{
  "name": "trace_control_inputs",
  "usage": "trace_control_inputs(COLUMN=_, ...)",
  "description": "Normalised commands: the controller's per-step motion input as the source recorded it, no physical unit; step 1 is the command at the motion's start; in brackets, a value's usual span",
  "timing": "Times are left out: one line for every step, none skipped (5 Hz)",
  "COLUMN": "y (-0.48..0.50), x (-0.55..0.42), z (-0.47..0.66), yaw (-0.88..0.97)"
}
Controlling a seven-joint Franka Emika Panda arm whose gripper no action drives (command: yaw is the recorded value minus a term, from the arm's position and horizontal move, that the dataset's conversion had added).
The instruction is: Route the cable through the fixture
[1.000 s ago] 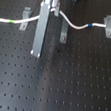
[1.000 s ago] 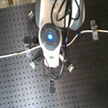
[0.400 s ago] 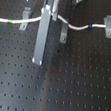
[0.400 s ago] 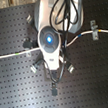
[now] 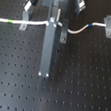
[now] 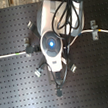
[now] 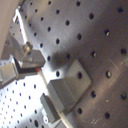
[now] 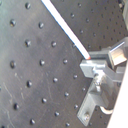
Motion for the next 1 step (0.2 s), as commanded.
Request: trace_control_inputs(y=0.0, x=0.0, z=0.01, yaw=0.0)
